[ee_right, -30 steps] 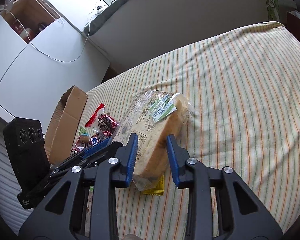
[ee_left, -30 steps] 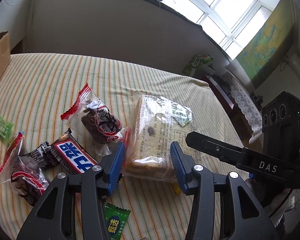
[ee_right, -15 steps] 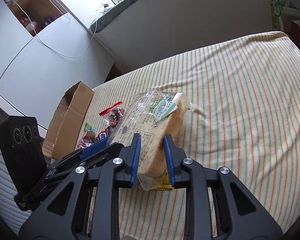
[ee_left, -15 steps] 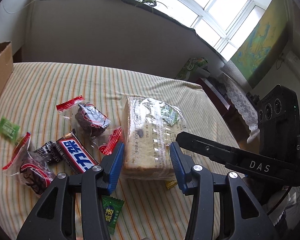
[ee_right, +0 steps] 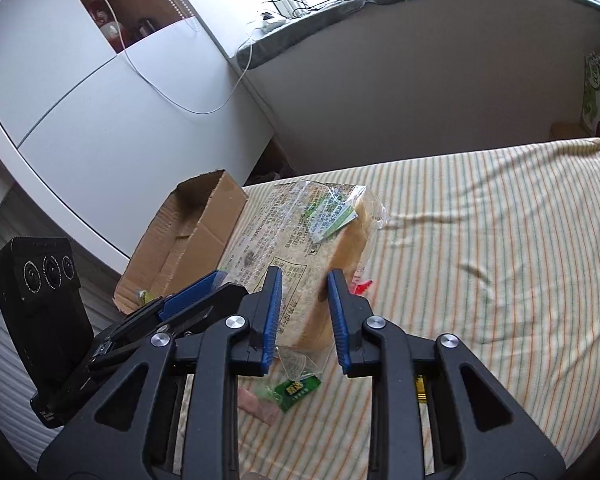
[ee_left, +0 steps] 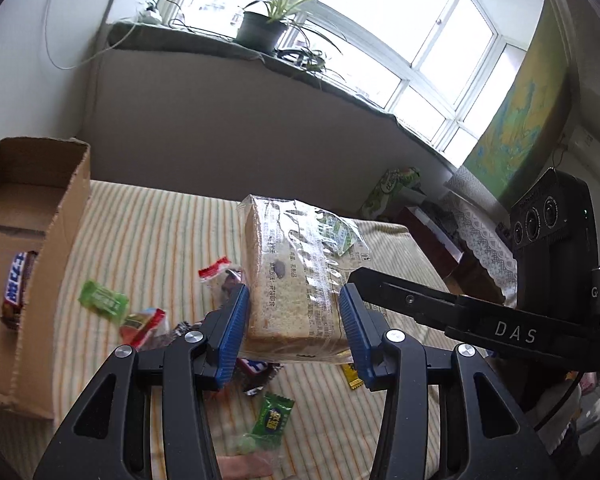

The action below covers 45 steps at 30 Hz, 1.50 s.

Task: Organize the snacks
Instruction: 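Carry the bread loaf with the right tool into the box and release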

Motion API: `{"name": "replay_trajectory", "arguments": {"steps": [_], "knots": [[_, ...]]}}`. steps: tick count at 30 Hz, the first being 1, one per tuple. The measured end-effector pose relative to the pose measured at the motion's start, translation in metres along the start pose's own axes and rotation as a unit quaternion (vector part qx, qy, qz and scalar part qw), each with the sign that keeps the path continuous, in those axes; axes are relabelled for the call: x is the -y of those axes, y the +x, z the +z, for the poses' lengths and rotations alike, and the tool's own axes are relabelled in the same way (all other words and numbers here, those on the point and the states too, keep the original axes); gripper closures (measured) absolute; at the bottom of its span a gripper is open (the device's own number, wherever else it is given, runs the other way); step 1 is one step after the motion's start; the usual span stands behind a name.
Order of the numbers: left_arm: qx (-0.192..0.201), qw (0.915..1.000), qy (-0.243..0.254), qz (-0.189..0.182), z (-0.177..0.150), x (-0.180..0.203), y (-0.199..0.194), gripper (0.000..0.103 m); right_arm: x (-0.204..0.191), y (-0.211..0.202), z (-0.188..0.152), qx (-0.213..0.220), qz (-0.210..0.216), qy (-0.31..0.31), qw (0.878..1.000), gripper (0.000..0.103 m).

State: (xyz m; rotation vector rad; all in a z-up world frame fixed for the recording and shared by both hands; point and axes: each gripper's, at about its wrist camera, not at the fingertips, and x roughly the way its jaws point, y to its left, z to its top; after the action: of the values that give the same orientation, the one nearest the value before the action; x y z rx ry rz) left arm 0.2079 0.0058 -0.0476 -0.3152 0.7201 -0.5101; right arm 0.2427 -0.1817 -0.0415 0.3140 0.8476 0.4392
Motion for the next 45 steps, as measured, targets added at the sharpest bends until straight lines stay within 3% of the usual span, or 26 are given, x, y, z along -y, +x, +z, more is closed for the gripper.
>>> {"name": "replay_trajectory", "arguments": {"steps": [13,25,45], "knots": [[0.075,0.9948,-0.055,0.041,0.015,-0.064,-0.060,0.058,-0.098,0.047,0.020,-0.019,0.032,-0.079,0.996,0.078],[0.107,0.9849,-0.109,0.081,0.010,-0.122,-0.096,0.058,-0.173,0.096,0.021,-0.044,0.053,-0.134,0.989,0.078],[0.104,0.9734,-0.152,0.136,0.005,-0.175,-0.108,0.059,-0.217,0.161,0.007,-0.097,0.065,-0.162,0.980,0.078]]}}
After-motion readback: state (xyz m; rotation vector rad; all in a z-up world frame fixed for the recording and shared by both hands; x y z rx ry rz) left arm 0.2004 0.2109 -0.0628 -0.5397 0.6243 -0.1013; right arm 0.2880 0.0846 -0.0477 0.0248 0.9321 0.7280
